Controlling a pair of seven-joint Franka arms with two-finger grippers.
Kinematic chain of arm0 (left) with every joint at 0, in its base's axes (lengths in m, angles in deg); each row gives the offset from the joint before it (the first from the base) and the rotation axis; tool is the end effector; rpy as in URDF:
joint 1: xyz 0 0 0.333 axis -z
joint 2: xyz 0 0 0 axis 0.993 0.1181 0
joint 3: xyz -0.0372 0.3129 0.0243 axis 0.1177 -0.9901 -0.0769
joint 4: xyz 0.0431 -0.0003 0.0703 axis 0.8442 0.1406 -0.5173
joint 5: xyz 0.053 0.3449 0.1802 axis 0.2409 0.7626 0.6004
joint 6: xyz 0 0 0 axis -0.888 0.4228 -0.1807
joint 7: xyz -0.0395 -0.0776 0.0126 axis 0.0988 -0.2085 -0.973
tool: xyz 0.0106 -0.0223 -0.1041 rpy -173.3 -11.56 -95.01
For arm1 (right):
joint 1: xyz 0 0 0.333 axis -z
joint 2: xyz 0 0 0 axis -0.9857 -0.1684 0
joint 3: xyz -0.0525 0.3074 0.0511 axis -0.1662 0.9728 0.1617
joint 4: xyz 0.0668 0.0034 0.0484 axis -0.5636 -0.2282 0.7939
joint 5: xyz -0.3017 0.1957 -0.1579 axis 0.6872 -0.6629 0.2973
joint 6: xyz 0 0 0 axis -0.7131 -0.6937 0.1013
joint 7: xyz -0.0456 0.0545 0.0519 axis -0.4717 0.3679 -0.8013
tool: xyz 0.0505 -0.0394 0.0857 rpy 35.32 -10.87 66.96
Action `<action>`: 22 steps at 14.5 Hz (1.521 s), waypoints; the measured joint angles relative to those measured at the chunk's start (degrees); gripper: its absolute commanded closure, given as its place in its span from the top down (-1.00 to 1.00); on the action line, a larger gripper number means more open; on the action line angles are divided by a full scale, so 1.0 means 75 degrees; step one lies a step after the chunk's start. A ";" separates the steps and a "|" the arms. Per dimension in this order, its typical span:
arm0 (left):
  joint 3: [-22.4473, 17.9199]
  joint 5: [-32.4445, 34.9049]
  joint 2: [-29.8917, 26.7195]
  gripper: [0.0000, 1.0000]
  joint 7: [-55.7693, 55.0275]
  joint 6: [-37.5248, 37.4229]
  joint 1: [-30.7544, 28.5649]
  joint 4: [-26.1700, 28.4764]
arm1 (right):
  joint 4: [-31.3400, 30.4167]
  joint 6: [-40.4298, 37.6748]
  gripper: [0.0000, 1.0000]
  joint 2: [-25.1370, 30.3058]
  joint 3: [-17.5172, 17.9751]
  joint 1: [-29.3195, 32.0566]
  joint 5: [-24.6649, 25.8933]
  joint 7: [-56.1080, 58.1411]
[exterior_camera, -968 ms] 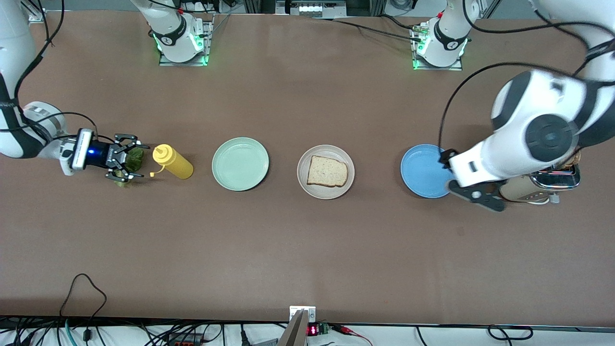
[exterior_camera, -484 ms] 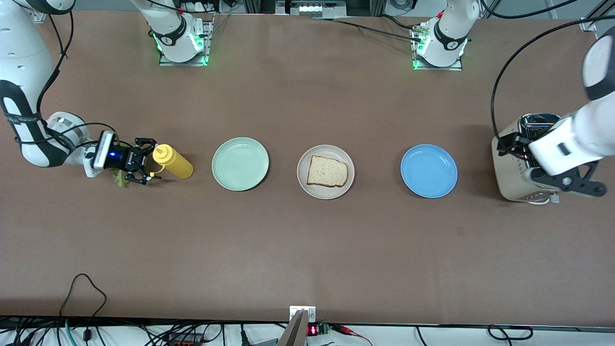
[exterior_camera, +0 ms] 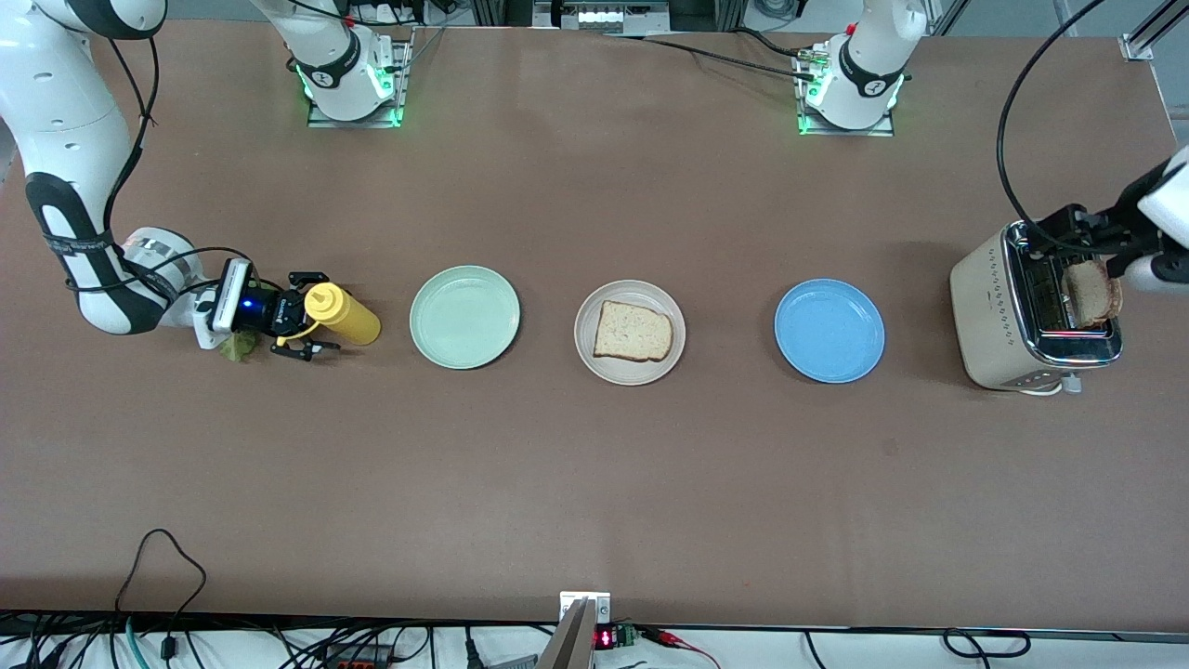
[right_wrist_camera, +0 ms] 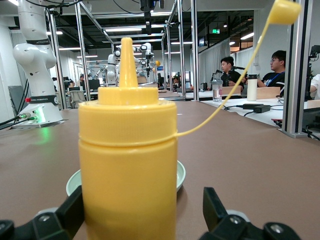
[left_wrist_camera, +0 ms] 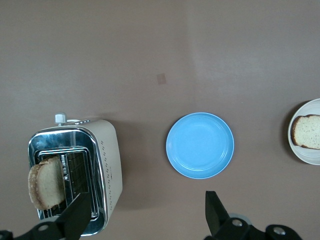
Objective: Make sandwich in beige plate with both arms
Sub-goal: 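Grasp the yellow mustard bottle with the right gripper and lift it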
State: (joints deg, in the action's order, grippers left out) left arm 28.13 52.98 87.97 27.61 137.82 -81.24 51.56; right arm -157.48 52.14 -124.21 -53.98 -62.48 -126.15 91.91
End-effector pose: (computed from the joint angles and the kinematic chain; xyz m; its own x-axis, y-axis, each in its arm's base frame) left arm 0.5724 0.0102 0.5992 0.9968 -0.0793 0.0089 -0.0793 -0.9968 0.0034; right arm 0.5242 -0.0612 0.0979 0.0631 0.0717 0.9954 0.9948 -0.0848 -0.0569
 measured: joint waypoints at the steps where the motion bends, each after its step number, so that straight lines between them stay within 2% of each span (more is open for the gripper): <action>1: -0.0015 0.0000 -0.0142 1.00 -0.0007 0.0036 0.0055 0.0195 | 0.0000 -0.0007 1.00 -0.0019 0.0000 -0.0015 -0.0001 0.0000; 7: -0.0028 0.0212 -0.0237 1.00 -0.0010 -0.0190 0.0130 0.0374 | -0.0088 -0.0020 1.00 -0.0062 0.0001 -0.0210 -0.0148 0.0026; 8: -0.0029 0.0213 -0.0237 1.00 -0.0010 -0.0216 0.0130 0.0374 | -0.0097 -0.0020 0.90 -0.0063 0.0002 -0.0240 -0.0181 0.0029; 10: -0.0029 0.0214 -0.0237 1.00 -0.0010 -0.0272 0.0142 0.0374 | -0.0103 -0.0020 0.40 -0.0063 0.0001 -0.0269 -0.0189 0.0031; 12: -0.0028 0.0214 -0.0238 1.00 -0.0010 -0.0287 0.0161 0.0374 | -0.0108 -0.0021 -0.19 -0.0063 0.0001 -0.0273 -0.0189 0.0038; 13: -0.0028 0.0215 -0.0238 1.00 -0.0010 -0.0289 0.0167 0.0374 | -0.0108 -0.0021 -0.28 -0.0063 0.0001 -0.0273 -0.0189 0.0037; 19: -0.0022 0.0215 -0.0239 1.00 -0.0010 -0.0294 0.0182 0.0374 | -0.0060 0.0130 -0.31 0.0018 -0.0022 -0.0323 -0.0149 -0.0565; 22: -0.0015 0.0215 -0.0239 1.00 -0.0010 -0.0294 0.0197 0.0374 | 0.0058 0.0802 -0.31 0.0508 -0.0030 -0.0504 0.0191 -0.1504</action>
State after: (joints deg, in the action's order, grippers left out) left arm 28.02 54.59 86.18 27.53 135.62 -79.76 54.37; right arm -157.05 58.16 -120.40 -54.20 -66.26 -124.71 80.63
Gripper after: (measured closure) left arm 0.000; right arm 0.573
